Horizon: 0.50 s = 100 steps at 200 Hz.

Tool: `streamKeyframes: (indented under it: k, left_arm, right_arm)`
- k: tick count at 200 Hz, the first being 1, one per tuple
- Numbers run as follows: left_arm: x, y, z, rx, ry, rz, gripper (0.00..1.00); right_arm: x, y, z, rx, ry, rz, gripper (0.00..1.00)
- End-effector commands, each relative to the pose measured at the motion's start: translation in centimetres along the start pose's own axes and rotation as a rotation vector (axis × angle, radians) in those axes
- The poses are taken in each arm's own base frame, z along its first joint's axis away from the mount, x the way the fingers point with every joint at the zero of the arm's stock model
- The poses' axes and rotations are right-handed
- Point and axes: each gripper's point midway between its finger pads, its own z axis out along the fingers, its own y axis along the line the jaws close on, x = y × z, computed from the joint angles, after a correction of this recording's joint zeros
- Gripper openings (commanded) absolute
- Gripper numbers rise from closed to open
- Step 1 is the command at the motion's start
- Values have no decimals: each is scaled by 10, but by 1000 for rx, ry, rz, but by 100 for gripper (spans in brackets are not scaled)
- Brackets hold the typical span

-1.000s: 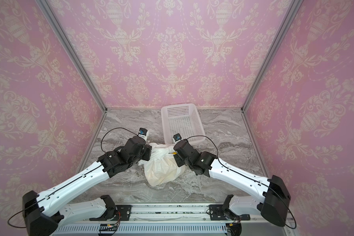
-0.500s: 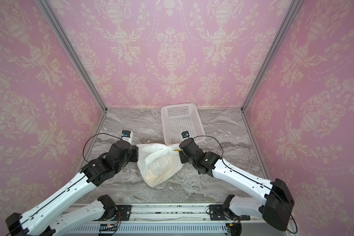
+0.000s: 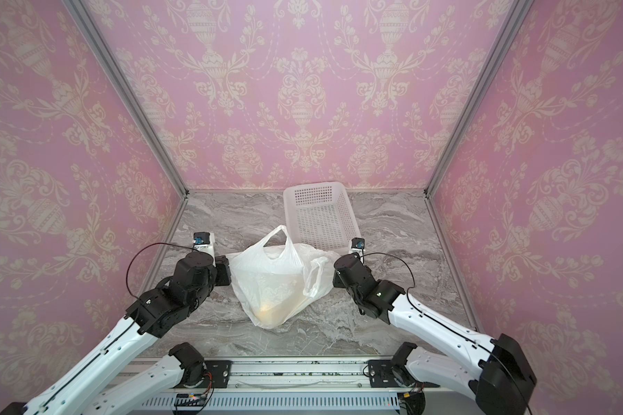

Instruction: Untie the knot of the plastic bag and take out the fruit

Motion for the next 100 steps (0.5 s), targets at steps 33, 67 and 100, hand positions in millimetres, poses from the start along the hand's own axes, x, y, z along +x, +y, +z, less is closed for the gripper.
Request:
streamKeyframes:
  k: [33, 67, 100]
  left_arm:
    - [0, 7, -1, -15, -17, -12, 0]
    - [1, -2, 0, 33, -9, -5, 7]
    - [1, -4, 0, 43, -9, -5, 29]
  right_arm:
    - [-17, 20, -12, -155, -88, 41, 40]
    - [-25, 37, -27, -230, -112, -108, 71]
    - [-24, 58, -43, -312, -124, -267, 88]
